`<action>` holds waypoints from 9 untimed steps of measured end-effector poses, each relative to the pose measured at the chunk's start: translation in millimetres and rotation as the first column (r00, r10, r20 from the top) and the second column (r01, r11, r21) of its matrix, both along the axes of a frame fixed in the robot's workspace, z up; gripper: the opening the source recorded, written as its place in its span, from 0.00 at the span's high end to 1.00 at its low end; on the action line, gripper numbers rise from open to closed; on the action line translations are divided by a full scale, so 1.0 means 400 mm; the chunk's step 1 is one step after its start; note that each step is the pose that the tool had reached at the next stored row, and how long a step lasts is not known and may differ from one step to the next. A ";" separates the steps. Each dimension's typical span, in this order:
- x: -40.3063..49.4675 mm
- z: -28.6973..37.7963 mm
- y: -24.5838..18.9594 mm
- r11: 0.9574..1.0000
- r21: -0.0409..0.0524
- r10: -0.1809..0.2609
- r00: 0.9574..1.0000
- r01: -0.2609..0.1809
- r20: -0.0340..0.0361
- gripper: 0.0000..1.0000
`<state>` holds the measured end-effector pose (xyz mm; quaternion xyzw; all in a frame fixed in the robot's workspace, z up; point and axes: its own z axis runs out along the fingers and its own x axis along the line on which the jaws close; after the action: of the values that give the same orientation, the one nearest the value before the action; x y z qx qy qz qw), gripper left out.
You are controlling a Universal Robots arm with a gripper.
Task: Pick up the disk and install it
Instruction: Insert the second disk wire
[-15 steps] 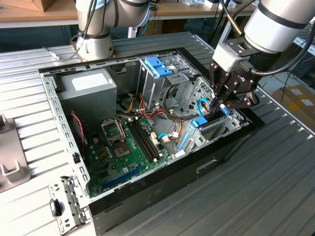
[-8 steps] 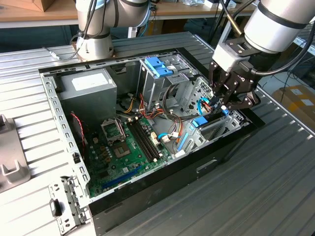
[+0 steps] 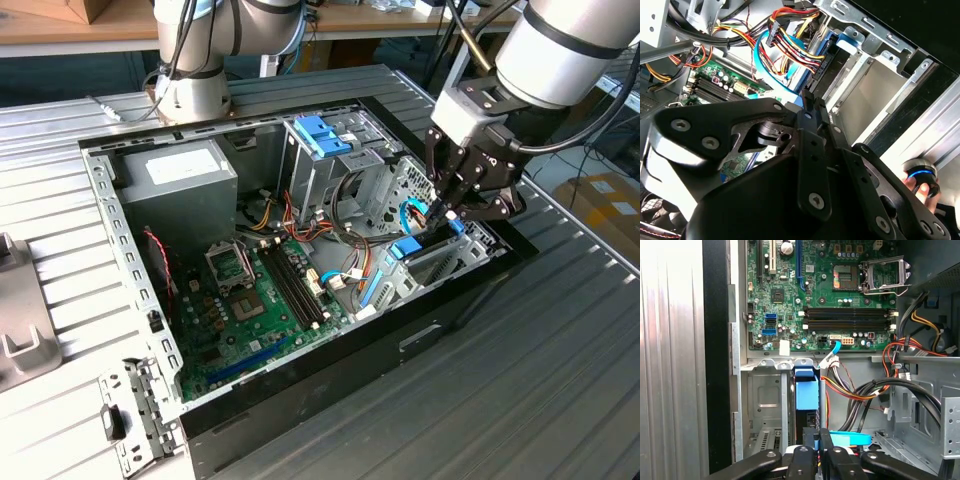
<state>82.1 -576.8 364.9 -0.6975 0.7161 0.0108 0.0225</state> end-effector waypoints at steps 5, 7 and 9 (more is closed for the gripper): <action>0.000 0.000 0.000 1.000 0.000 0.000 1.000 0.000 0.000 0.84; 0.000 0.000 0.000 1.000 0.000 0.000 1.000 0.000 0.000 0.84; 0.000 0.000 0.000 1.000 0.000 0.000 1.000 0.000 0.000 0.84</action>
<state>81.9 -576.8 364.8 -0.6975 0.7161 0.0108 0.0225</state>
